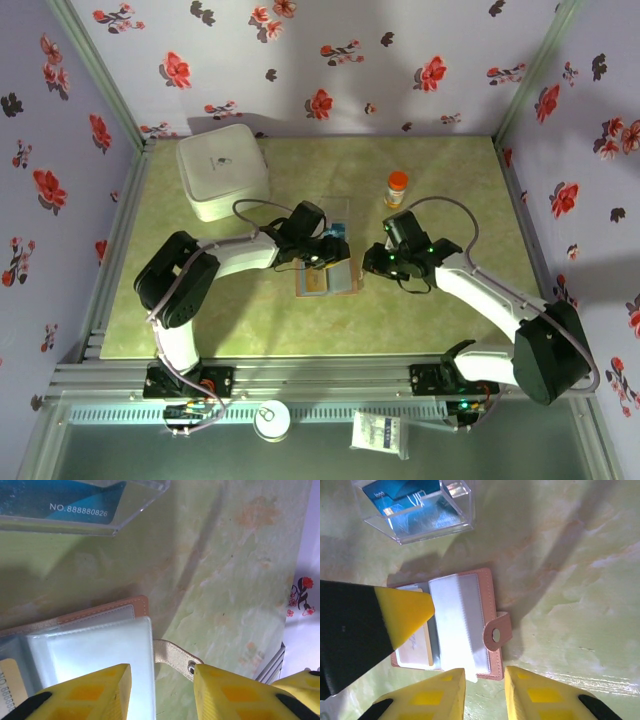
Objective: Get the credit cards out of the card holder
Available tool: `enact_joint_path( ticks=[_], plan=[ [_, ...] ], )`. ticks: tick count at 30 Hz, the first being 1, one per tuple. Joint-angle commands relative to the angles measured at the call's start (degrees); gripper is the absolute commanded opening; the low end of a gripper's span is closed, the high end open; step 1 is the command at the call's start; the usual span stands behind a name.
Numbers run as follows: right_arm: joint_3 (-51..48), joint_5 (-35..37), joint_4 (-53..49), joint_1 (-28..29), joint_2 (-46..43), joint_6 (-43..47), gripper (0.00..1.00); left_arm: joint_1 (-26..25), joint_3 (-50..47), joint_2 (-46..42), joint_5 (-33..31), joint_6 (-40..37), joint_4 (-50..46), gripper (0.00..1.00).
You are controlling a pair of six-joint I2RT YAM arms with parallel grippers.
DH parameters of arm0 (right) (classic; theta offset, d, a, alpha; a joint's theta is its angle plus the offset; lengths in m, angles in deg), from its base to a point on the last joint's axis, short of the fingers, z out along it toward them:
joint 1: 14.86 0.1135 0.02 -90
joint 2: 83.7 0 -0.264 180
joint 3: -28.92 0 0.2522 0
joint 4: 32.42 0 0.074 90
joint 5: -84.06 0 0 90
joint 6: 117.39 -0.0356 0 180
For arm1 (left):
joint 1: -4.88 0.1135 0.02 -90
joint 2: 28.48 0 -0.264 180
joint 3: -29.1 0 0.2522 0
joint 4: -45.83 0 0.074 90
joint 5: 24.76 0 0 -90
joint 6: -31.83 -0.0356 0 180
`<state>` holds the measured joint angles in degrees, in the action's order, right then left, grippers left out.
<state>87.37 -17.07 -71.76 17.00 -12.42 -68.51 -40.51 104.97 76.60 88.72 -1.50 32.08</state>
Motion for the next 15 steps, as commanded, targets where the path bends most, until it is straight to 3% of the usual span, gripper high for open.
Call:
enact_joint_path(
  ticks=[1,8,15],
  plan=[
    [-0.83,-1.17,0.71,-0.22,-1.3,-1.31,0.27,-0.05,1.37,2.04,1.39,-0.6,-0.68,0.37],
    [-1.18,-2.74,2.01,0.21,-1.72,-2.9,0.27,0.12,1.97,3.02,2.39,-0.52,0.78,0.38],
    [-0.02,-3.79,5.02,2.53,1.77,-4.22,0.27,2.54,-3.23,-2.67,1.96,-1.12,1.61,0.38]
  ],
)
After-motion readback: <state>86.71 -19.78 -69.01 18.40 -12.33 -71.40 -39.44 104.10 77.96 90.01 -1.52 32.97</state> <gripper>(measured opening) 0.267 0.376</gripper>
